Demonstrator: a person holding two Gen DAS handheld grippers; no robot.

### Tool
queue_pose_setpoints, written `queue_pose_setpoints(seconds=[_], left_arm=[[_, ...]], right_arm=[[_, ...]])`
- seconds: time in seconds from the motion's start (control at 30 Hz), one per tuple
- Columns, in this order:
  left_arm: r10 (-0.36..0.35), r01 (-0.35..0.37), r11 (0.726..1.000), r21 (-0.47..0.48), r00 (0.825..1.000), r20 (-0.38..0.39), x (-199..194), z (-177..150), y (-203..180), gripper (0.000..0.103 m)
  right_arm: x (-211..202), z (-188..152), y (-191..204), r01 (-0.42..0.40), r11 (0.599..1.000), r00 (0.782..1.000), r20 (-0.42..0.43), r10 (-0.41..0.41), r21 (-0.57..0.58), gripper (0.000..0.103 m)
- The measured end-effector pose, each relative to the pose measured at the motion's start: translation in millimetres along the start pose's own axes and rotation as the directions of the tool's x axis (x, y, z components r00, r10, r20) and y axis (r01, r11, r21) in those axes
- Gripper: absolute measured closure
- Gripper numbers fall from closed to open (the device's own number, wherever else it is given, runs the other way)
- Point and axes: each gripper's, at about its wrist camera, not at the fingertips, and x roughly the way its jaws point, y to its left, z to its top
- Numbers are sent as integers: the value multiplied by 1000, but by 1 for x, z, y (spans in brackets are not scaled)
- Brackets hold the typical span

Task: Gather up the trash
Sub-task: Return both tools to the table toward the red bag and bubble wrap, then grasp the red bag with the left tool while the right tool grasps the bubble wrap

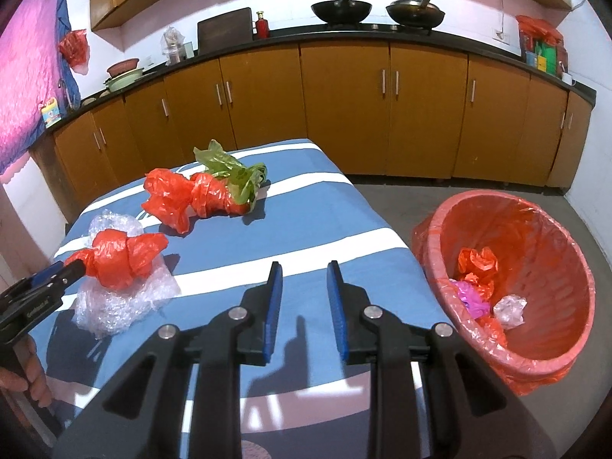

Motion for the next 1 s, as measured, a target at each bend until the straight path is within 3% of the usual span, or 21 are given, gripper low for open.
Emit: queue_pose_setpoints(seconds=[0.17,0.27,0.67,0.87,1.0], left_arm=[[-12,13,1000,25,1000,-6,2,-1,-5,82],[-13,13,999,34,1000,-5,2,-3,-7,92],[17,-14,1000,-28,995,103,-27,5,14,96],[80,-77,997,-22,983,166,-41,14,25,96],[119,-113,992,-48,978,171,-45,14,44,96]], right_arm=[[2,-1,-1,1,1000,1000,-5,-1,3,78],[2,-2,1,-2,1000,1000,-7,2,-2,78],[7,-1,22,-41,999,999,-14,41,-24,78],[15,0,62,-126,990,992,-32,124,-69,77],[23,-1,94,-180,976,983,-54,174,-121,68]])
